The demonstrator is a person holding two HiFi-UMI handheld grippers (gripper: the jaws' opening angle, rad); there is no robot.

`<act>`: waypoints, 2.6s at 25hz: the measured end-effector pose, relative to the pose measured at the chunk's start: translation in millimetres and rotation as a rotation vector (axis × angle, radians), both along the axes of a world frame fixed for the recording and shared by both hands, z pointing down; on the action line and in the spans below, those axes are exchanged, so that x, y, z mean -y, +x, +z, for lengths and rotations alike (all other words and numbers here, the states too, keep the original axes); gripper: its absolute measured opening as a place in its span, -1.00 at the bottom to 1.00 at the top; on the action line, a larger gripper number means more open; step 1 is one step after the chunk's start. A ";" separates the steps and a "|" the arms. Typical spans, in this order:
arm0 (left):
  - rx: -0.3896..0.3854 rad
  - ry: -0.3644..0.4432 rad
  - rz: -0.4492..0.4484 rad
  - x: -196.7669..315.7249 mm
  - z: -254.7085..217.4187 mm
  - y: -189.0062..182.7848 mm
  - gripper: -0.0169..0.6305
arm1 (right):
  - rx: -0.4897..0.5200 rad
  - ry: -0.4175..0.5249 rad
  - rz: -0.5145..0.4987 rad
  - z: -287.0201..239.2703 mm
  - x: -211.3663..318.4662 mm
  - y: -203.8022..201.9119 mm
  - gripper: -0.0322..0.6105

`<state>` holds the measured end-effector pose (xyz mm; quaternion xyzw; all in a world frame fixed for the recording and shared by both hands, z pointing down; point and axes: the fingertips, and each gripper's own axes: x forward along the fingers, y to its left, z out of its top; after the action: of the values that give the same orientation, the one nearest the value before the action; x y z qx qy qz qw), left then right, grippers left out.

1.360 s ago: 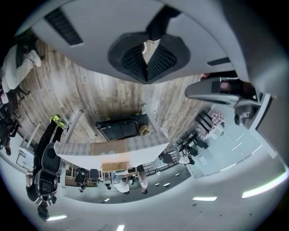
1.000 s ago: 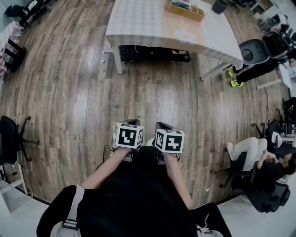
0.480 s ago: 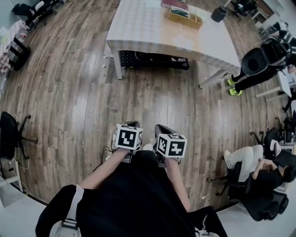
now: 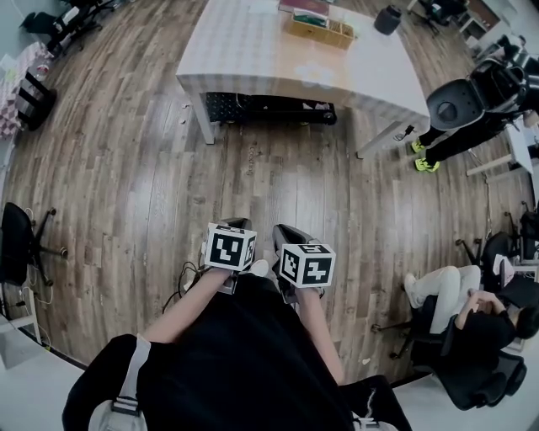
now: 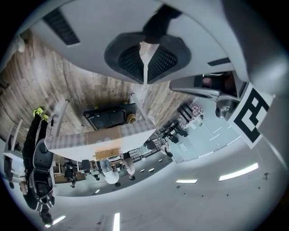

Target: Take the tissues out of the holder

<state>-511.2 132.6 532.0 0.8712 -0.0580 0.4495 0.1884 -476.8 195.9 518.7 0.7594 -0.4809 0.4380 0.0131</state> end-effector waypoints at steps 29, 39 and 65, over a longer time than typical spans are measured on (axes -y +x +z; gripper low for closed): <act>-0.021 -0.009 0.069 77.4 -9.7 172.4 -0.92 | -0.026 0.009 -0.005 -10.6 89.0 164.1 -0.71; -0.050 -0.007 0.070 171.6 -14.0 238.2 -0.92 | -0.056 0.015 -0.053 -24.2 190.9 222.3 -0.71; 0.015 0.008 0.063 225.8 12.4 453.2 -0.92 | -0.003 0.063 -0.086 -9.4 237.4 444.7 -0.51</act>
<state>-58.0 -93.2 544.4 0.8699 -0.0337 0.4617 0.1700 -32.1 -41.5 509.3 0.7386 -0.5267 0.4207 0.0086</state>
